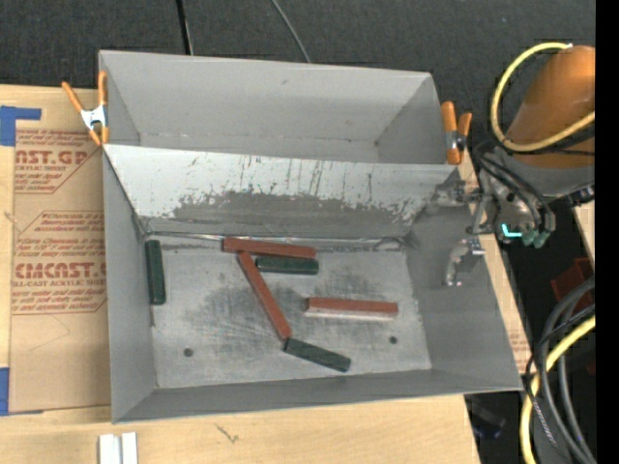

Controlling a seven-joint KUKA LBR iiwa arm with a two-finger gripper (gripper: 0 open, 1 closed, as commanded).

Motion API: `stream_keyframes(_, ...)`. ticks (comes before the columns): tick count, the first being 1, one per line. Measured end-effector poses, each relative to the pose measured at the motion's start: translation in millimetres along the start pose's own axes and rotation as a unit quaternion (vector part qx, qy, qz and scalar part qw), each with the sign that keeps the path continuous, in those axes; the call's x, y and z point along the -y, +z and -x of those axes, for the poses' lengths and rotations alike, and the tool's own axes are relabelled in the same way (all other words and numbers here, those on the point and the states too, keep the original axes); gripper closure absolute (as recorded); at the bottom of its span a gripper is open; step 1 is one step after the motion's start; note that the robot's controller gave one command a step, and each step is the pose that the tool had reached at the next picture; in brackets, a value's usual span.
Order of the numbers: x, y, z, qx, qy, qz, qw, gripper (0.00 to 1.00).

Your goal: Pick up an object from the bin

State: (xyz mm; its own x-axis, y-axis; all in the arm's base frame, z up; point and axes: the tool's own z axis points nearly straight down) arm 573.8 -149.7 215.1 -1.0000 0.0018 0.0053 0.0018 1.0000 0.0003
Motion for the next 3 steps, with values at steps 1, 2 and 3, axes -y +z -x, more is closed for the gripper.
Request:
stream_keyframes(1, -0.7, -4.7, 1.7, 0.0038, -0.001, -0.001, 1.0000, 0.00)
stream_keyframes(2, -15.5, 52.8, -5.8, 0.0057, -0.041, -0.001, 0.9991, 0.00)
stream_keyframes(3, -20.8, 127.8, -19.8, 0.0032, -0.007, 0.000, 1.0000, 1.00)
